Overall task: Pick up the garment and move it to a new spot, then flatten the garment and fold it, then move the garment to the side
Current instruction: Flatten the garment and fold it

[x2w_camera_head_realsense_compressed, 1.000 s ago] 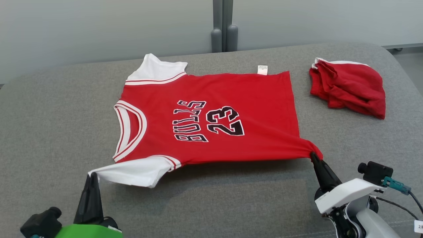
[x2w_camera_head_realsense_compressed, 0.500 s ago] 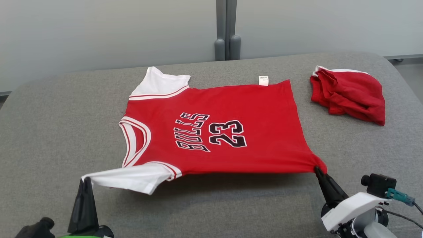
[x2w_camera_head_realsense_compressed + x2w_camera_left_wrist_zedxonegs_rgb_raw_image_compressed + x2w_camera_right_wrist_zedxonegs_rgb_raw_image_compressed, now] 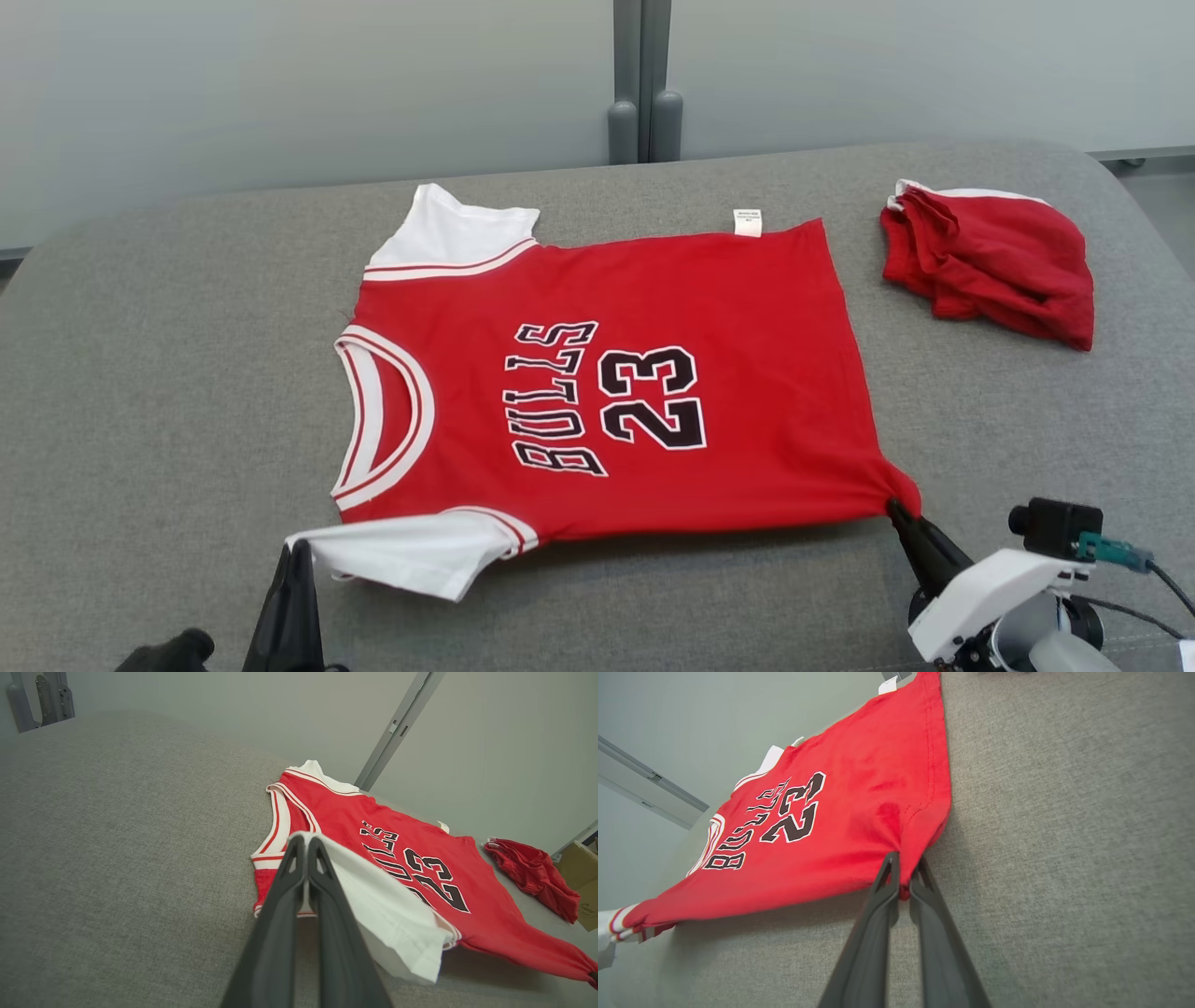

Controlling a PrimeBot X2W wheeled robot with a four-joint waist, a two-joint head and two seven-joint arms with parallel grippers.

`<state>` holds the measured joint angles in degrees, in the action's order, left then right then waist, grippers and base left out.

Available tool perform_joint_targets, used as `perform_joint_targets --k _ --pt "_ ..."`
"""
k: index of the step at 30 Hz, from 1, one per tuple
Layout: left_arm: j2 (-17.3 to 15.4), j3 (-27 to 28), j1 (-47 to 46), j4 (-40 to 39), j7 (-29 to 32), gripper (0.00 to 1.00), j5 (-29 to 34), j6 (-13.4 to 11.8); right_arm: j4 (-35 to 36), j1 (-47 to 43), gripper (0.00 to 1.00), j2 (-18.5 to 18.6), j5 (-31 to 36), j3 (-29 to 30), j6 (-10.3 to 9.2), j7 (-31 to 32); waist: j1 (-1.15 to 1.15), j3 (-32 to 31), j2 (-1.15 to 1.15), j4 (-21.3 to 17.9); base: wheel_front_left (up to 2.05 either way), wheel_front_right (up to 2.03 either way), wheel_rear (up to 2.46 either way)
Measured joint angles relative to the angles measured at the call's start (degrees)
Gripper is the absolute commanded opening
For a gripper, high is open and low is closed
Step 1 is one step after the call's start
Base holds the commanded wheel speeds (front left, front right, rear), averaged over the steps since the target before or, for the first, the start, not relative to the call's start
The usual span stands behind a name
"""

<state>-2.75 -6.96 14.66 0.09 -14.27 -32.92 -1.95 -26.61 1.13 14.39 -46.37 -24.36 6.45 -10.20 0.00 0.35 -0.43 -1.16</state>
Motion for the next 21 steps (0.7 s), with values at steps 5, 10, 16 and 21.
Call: perform_joint_targets --k 5,10,16,21 --pt "-0.1 -0.8 -6.5 2.9 0.1 0.00 2.2 0.2 -1.3 4.7 0.00 0.3 1.1 -0.9 0.01 2.6 0.00 1.6 0.00 -0.1 0.00 0.00 0.00" --pt "-0.1 -0.9 -12.2 5.1 0.6 0.00 2.9 0.2 -1.4 9.6 0.00 1.4 2.1 -1.8 0.01 5.0 0.00 3.8 0.00 -0.2 0.00 0.00 0.00" --pt "-0.2 -1.3 -18.1 8.9 1.5 0.00 4.0 -0.1 -2.8 15.2 0.00 2.1 3.2 -2.2 0.01 7.9 0.00 6.4 0.00 -0.4 0.00 0.00 0.00" --pt "-0.2 -1.9 -23.7 12.7 2.5 0.00 5.3 -0.6 -4.7 20.5 0.00 2.0 3.7 -2.5 0.01 10.6 0.00 9.4 0.00 -0.7 0.00 0.00 0.00"
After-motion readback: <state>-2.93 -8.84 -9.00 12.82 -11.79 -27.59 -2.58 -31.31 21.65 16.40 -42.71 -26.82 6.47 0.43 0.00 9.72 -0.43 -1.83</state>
